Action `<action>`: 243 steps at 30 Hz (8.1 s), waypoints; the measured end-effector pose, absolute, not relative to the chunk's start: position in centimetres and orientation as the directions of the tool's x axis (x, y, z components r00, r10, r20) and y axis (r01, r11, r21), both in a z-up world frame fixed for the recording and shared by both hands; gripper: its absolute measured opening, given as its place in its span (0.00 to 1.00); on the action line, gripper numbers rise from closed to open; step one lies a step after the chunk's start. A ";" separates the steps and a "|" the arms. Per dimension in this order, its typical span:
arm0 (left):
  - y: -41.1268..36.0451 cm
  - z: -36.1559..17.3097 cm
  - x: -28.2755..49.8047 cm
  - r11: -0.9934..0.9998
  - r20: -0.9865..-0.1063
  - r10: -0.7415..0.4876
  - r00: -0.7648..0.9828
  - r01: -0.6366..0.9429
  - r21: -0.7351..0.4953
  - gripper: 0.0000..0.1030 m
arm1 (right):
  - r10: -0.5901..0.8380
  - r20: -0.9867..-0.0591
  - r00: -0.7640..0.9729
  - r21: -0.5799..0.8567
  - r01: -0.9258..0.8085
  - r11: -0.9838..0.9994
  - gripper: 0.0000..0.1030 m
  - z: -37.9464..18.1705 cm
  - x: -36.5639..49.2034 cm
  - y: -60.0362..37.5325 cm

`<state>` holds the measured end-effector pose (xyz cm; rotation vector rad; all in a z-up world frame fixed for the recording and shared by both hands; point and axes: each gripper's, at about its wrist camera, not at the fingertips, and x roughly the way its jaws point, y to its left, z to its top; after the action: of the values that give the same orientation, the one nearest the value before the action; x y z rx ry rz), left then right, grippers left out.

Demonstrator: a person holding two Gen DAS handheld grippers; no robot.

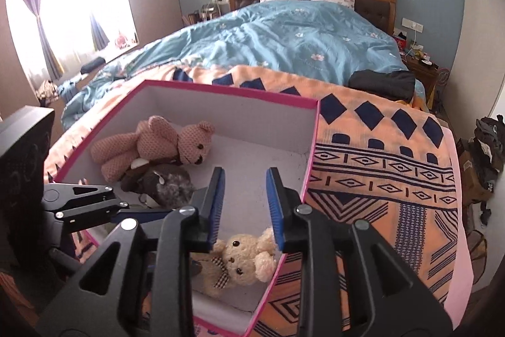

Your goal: Organize objects

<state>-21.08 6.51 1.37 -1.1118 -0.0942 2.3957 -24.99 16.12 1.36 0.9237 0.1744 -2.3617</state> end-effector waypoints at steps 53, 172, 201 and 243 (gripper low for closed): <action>1.6 -2.0 -0.1 -0.762 -0.630 0.625 -0.461 -0.534 -0.366 0.64 | -0.474 -0.880 -0.033 0.192 0.889 -0.417 0.33 -9.6 -1.1 17.7; 5.8 6.4 -9.4 -0.843 -0.570 0.488 -0.662 -0.526 -0.110 0.64 | -0.744 -0.503 -0.441 0.407 0.638 -0.654 0.46 0.5 -15.5 21.9; 9.5 -6.1 -9.5 -0.828 -0.790 0.478 -0.384 -0.497 -0.259 0.62 | -0.679 -0.672 -0.298 0.505 0.486 -0.713 0.46 -10.7 -14.0 23.0; 10.2 -2.9 -11.3 -0.835 -0.735 0.516 -0.440 -0.449 -0.318 0.38 | -0.673 -0.632 -0.384 0.456 0.517 -0.724 0.36 -7.9 -12.8 22.0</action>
<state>-11.33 10.17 -2.93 -1.1938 -0.1009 2.2672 -12.79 21.96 -7.92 1.0888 -0.2374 -2.1319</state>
